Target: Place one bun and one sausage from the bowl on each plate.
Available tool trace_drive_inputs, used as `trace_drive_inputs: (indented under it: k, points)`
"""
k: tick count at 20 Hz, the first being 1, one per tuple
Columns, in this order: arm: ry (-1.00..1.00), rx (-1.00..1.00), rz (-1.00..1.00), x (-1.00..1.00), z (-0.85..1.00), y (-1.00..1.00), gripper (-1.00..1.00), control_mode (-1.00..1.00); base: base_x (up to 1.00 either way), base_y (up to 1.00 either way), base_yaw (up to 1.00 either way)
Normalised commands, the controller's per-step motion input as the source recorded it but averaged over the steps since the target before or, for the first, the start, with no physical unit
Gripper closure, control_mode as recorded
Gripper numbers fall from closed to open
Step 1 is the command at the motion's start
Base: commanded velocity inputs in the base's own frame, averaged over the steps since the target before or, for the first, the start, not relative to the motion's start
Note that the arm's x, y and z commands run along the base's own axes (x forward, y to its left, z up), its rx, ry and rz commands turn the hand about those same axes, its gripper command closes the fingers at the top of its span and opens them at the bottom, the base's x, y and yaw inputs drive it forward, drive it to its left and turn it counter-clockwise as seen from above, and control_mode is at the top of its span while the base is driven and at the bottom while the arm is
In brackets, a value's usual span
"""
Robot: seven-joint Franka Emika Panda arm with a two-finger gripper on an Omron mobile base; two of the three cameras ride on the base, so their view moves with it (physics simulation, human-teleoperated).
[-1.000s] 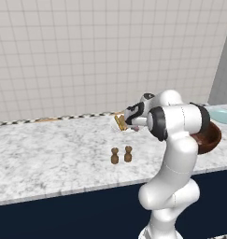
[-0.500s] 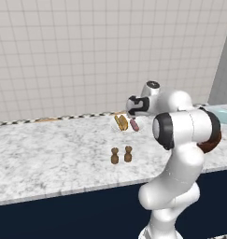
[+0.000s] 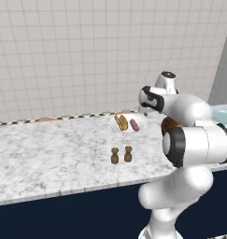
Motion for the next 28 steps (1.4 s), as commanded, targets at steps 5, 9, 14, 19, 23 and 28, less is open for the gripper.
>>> trace_drive_inputs:
  k: [5,9,14,19,23,28]
  points:
    - [0.0,0.0,-0.18,-0.73,0.36,-0.45,-1.0,-1.0,0.0,0.0,0.0]
    - [0.07,0.0,-0.17,-0.15,0.22,-0.56,-1.0,-1.0,0.0,0.0,0.0]
    - [0.02,0.0,-0.12,-0.05,0.03,-0.7,-1.0,-1.0,0.0,0.0,0.0]
    - [0.02,0.05,-0.04,0.03,0.0,-0.81,-1.0,-1.0,0.0,0.0,0.0]
    - [0.01,0.15,0.0,0.08,-0.18,-0.67,-1.0,-1.0,0.0,0.0,0.0]
    - [-0.05,0.13,0.01,0.09,-0.55,-0.26,-1.0,-1.0,0.0,0.0,0.0]
